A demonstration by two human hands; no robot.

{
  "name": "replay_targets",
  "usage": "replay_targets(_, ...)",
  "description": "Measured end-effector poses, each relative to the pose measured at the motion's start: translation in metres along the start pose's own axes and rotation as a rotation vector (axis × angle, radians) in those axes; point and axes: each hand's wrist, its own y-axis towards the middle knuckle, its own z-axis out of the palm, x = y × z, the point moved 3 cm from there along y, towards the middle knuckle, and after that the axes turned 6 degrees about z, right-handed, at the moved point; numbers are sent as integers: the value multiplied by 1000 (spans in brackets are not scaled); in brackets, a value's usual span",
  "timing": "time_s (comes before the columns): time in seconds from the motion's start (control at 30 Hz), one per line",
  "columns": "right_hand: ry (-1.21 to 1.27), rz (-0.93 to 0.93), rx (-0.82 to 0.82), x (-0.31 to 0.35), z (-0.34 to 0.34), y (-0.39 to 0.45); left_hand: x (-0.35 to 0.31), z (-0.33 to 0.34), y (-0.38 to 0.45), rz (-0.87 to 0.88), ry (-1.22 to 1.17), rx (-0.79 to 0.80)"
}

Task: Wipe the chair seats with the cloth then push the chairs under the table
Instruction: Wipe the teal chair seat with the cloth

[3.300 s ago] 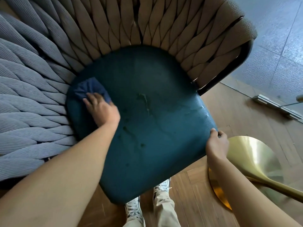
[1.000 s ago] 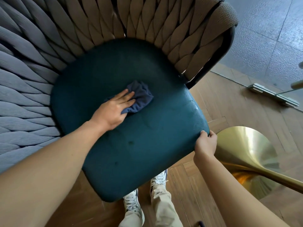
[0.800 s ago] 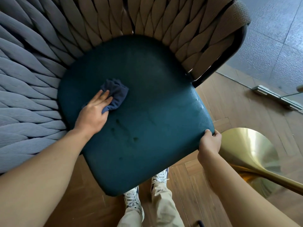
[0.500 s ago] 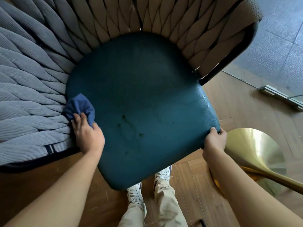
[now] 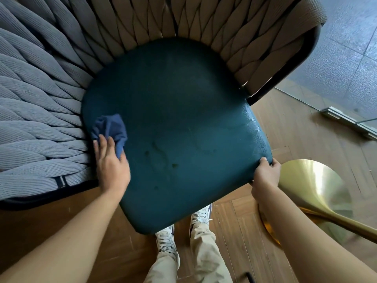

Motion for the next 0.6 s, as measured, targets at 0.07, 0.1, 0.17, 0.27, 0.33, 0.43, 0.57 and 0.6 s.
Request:
replay_targets(0.07,-1,-6,-5,-1,1,0,-30,13,12,-186,-37,-40)
replay_targets(0.1,-2,-9,-6,-1,1,0,-46,20,16,-212,-60,-26)
replay_targets(0.17,-3,-13,-3,-1,1,0,-64,28,14,-1,-25,46)
replay_targets(0.27,-1,-7,-8,-1,1,-1,-48,20,-11,531,60,221)
replay_targets(0.33,-4,-5,-7,0,0,-3,-25,8,-15,545,49,247)
replay_targets(0.43,-4,-2,3,0,0,-4,-29,12,-7,159,48,99)
replay_targets(0.57,-6,-4,3,0,-1,-4,-103,36,5,-12,-2,81)
replay_targets(0.6,-7,-6,6,0,-1,-4,-112,41,3,113,27,112)
